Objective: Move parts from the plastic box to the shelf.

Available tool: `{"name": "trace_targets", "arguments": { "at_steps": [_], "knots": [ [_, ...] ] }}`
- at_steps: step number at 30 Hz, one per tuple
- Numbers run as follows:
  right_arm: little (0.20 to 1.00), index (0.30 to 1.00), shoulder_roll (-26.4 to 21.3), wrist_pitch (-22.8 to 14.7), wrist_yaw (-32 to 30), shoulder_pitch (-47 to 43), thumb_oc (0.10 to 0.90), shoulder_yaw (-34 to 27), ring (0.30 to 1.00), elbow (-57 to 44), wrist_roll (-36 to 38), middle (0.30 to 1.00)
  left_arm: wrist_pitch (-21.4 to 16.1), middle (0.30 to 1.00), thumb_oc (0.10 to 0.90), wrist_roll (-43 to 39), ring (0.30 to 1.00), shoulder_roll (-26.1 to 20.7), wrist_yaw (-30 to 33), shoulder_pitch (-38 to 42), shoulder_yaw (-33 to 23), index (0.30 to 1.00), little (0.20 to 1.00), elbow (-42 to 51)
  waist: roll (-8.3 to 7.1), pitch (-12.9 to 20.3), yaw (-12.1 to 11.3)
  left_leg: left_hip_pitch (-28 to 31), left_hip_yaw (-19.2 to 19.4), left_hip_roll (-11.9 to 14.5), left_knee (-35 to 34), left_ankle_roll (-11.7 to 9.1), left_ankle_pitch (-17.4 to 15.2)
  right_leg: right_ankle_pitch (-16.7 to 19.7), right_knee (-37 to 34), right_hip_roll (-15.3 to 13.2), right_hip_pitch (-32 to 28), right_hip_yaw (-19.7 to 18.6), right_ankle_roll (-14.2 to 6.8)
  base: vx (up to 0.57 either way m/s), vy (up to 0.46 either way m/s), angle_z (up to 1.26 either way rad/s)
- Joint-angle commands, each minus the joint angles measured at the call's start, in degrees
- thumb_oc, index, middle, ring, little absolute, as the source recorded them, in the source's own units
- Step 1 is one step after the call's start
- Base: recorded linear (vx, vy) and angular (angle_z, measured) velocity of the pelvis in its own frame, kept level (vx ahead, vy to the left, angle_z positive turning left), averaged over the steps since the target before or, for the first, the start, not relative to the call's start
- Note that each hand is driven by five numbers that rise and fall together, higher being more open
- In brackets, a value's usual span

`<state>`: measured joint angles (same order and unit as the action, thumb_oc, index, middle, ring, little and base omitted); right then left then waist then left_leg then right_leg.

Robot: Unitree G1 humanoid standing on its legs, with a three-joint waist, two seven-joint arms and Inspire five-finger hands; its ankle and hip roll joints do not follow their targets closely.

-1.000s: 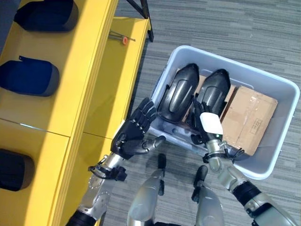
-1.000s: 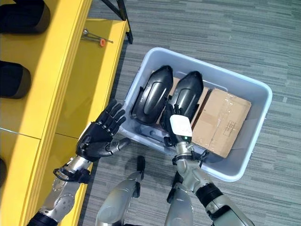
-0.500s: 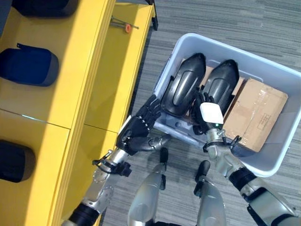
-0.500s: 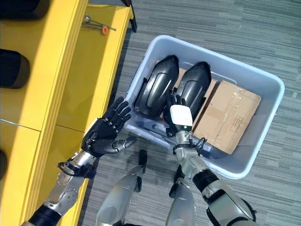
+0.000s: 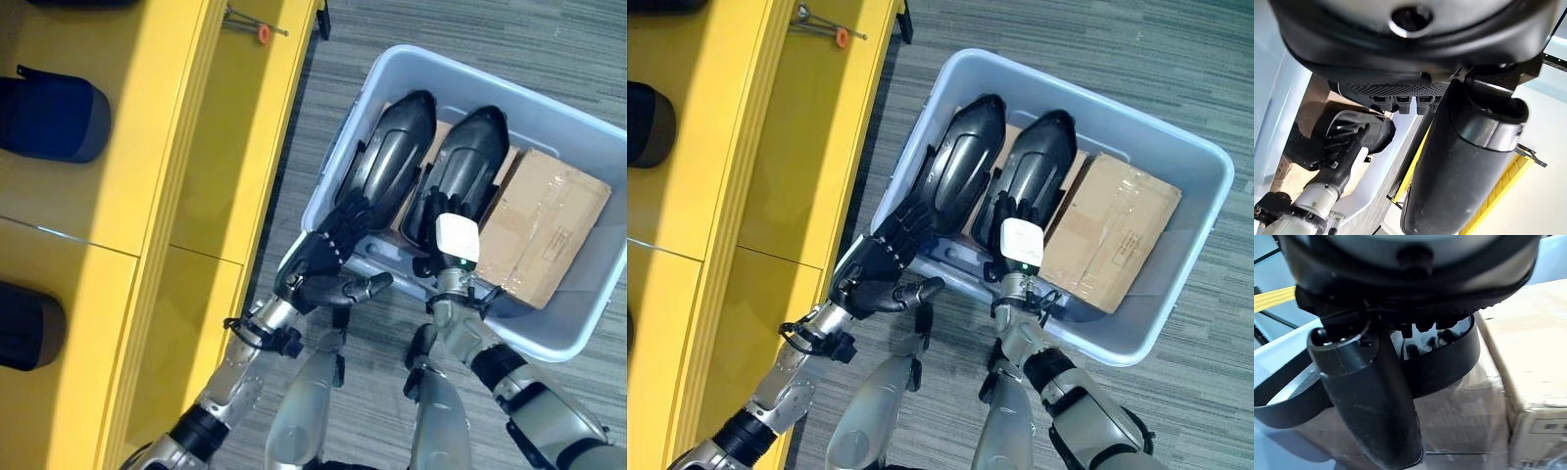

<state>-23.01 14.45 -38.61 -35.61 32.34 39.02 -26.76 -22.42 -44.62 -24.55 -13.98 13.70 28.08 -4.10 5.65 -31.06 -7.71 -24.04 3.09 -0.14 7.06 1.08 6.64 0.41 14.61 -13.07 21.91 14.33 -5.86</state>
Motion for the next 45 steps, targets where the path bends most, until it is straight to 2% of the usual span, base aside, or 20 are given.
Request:
{"name": "trace_targets", "arguments": {
  "at_steps": [1, 2, 3, 4, 6, 10, 16, 18, 23, 27, 31, 35, 37, 41, 42, 44, 45],
  "knots": [
    [1.0, 1.0, -1.89, 0.07, -2.14, -1.94, 0.9, -0.5, 1.0, -4.86, -0.41, 1.0, -5.21, 1.0, 0.9, 0.23, 1.0, 0.84, -1.18, -0.13, -0.89, 1.0, 1.0, 7.86, -0.19, 1.27, 0.44, -0.29, 3.8, -0.54, 3.32, 0.36, -6.45, -1.06, 3.13, 0.0, 1.41, -2.6, -0.78, 0.01, 0.022, -0.05],
    [0.931, 0.931, -1.83, 0.38, -1.88, -1.7, 0.851, -0.35, 0.931, -4.86, -0.22, 0.931, -5.34, 1.0, 0.9, 0.19, 1.0, 0.93, -1.24, -0.1, -0.95, 1.0, 1.0, 7.72, -0.16, 1.27, 0.53, -0.35, 3.84, -0.53, 3.34, 0.38, -6.49, -1.08, 3.22, 0.02, 1.57, -2.71, -0.77, 0.02, 0.007, -0.08],
    [0.542, 0.542, -1.78, 0.51, -1.35, -1.58, 0.573, -0.2, 0.542, -4.52, -0.05, 0.542, -5.46, 1.0, 0.9, -0.02, 1.0, 0.99, -1.37, -0.03, -0.98, 1.0, 1.0, 7.53, -0.13, 1.27, 0.62, -0.51, 3.9, -0.53, 3.47, 0.38, -6.53, -1.12, 3.31, 0.01, 1.76, -2.81, -0.75, 0.01, 0.007, -0.09],
    [0.3, 0.3, -1.67, 0.75, -0.29, -1.71, 0.4, -0.04, 0.3, -3.77, 0.29, 0.3, -5.68, 1.0, 0.9, -0.24, 1.0, 1.05, -1.58, 0.15, -0.96, 1.0, 1.0, 7.13, -0.08, 1.27, 0.68, -0.75, 3.94, -0.52, 3.62, 0.38, -6.58, -1.18, 3.49, 0.03, 2.05, -2.88, -0.71, 0.01, 0.007, -0.09],
    [0.3, 0.3, -1.59, 1.86, 2.16, -2.21, 0.4, 0.54, 0.3, -0.68, 0.49, 0.3, -5.34, 1.0, 0.9, -0.39, 1.0, 1.43, -2.57, 0.4, -1.31, 1.0, 1.0, 6.56, 0.24, 1.27, 0.52, -1.11, 3.95, -0.6, 3.55, 0.32, -6.38, -1.2, 3.66, -0.03, 2.48, -2.81, -0.59, 0.0, 0.005, -0.03],
    [0.3, 0.3, -1.95, 0.83, 2.05, -2.92, 0.4, 0.82, 0.3, 2.66, 0.54, 0.3, -5.29, 1.0, 0.9, -0.4, 1.0, 1.26, -3.02, 0.39, -1.21, 1.0, 1.0, 6.47, 0.56, 1.27, 0.23, -1.42, 3.73, -0.69, 3.66, 0.37, -6.29, -1.23, 4.04, -0.06, 2.89, -2.78, -0.48, 0.0, 0.0, 0.0],
    [0.3, 0.3, -2.94, 1.64, 3.8, -5.26, 0.4, 1.73, 0.3, 10.02, -0.24, 0.3, -5.31, 1.0, 0.9, -2.27, 1.0, 0.83, -4.92, 0.54, -1.29, 1.0, 1.0, 5.53, 1.48, 1.27, -0.64, -2.22, 3.29, -0.98, 3.87, 0.49, -6.11, -1.38, 4.88, -0.26, 3.75, -2.48, -0.16, 0.0, -0.001, 0.01],
    [0.3, 0.3, -3.28, 0.18, 3.57, -5.71, 0.4, 1.96, 0.3, 13.45, -1.38, 0.3, -5.14, 1.0, 0.9, -2.53, 1.0, 0.85, -5.44, 0.71, -1.14, 1.0, 1.0, 5.15, 1.82, 1.27, -0.9, -2.55, 3.03, -1.07, 4.05, 0.62, -6.09, -1.62, 5.43, -0.19, 4.13, -2.58, -0.04, -0.02, -0.018, 0.04],
    [0.3, 0.3, -4.09, 0.32, 4.85, -4.86, 0.4, 2.17, 0.3, 14.86, -2.57, 0.3, -5.57, 1.0, 0.9, -2.79, 1.0, 0.33, -6.25, 0.22, -1.34, 1.0, 1.0, 5.48, 1.97, 1.27, -0.84, -2.71, 3.02, -1.09, 4.02, 0.73, -6.03, -1.66, 5.55, -0.09, 4.44, -2.71, -0.05, -0.02, -0.018, 0.03],
    [0.3, 0.3, -3.96, -0.37, 3.59, -3.47, 0.4, 2.5, 0.3, 16.09, -3.18, 0.3, -5.57, 1.0, 0.9, -3.63, 1.0, 0.2, -7.31, -0.21, -1.72, 1.0, 1.0, 5.4, 2.05, 1.27, -0.57, -1.79, 3.26, -1.03, 3.37, 0.81, -5.99, -1.65, 5.09, 0.1, 3.83, -2.96, -0.07, -0.02, -0.016, 0.0],
    [0.3, 0.3, -4.3, -2.16, 2.88, -3.11, 0.4, 2.23, 0.3, 16.13, -2.8, 0.3, -5.54, 1.0, 0.9, -4.22, 1.0, -0.38, -8.23, -0.59, -2.22, 1.0, 1.0, 4.87, 1.83, 1.27, -0.37, -0.4, 3.66, -0.79, 3.06, 0.75, -6.24, -1.5, 4.53, 0.1, 2.67, -2.97, -0.21, -0.04, -0.041, -0.02],
    [0.3, 0.3, -4.76, -4.42, 2.02, -1.92, 0.4, 2.43, 0.3, 13.52, -3.05, 0.3, -5.62, 1.0, 0.9, -4.14, 1.0, -0.6, -8.45, -1.04, -2.96, 1.0, 1.0, 4.89, 1.26, 1.27, 0.24, 1.53, 4.32, -0.44, 2.87, 0.6, -6.72, -1.58, 3.82, 0.05, 0.82, -3.13, -0.34, -0.03, -0.041, -0.08],
    [0.3, 0.3, -6.09, -7.4, 1.19, 2.31, 0.4, 1.91, 0.3, 5.62, -2.95, 0.3, -5.45, 1.0, 0.9, -4.0, 1.0, -1.01, -8.88, -2.94, -4.55, 1.0, 1.0, 5.89, 0.37, 1.27, 1.36, 3.87, 4.96, -0.03, 2.59, 0.43, -6.91, -1.33, 2.92, 0.16, -1.39, -3.59, -0.49, -0.03, -0.079, -0.16],
    [0.3, 0.3, -6.1, -7.4, 1.2, 2.31, 0.4, 1.91, 0.3, 5.61, -2.95, 0.3, -5.44, 1.0, 0.9, -4.0, 1.0, -1.01, -8.88, -2.93, -4.55, 1.0, 1.0, 5.9, 0.37, 1.27, 1.34, 3.87, 4.97, -0.02, 2.58, 0.43, -6.9, -1.31, 2.88, 0.17, -1.4, -3.6, -0.49, 0.0, -0.025, -0.11],
    [0.3, 0.3, -7.9, -10.62, -0.34, 9.75, 0.4, -0.67, 0.3, -5.87, -4.78, 0.3, -5.57, 1.0, 0.9, -3.15, 1.0, -1.56, -9.7, -5.49, -6.28, 1.0, 1.0, 7.23, -0.81, 1.27, 3.16, 7.83, 5.32, 0.38, 1.39, 0.39, -7.2, -1.59, 2.09, 0.39, -4.63, -4.45, -1.01, 0.01, -0.071, -0.03],
    [0.3, 0.3, -8.78, -12.16, -1.03, 14.02, 0.4, -2.74, 0.3, -13.13, -9.2, 0.3, -5.92, 1.0, 0.9, -2.56, 1.0, -1.97, -9.46, -6.82, -7.31, 1.0, 1.0, 7.69, -1.55, 1.27, 4.3, 10.67, 5.56, 0.76, 0.42, 0.22, -7.16, -1.62, 1.2, 0.71, -7.15, -5.13, -1.38, 0.0, -0.042, 0.03],
    [0.3, 0.3, -8.79, -12.15, -1.02, 14.04, 0.4, -2.76, 0.3, -13.16, -9.22, 0.3, -5.91, 1.0, 0.9, -2.55, 1.0, -1.96, -9.46, -6.82, -7.3, 1.0, 1.0, 7.7, -1.54, 1.27, 4.28, 10.69, 5.56, 0.77, 0.4, 0.21, -7.15, -1.59, 1.16, 0.73, -7.18, -5.13, -1.38, -0.01, -0.032, -0.11]
  ]
}}
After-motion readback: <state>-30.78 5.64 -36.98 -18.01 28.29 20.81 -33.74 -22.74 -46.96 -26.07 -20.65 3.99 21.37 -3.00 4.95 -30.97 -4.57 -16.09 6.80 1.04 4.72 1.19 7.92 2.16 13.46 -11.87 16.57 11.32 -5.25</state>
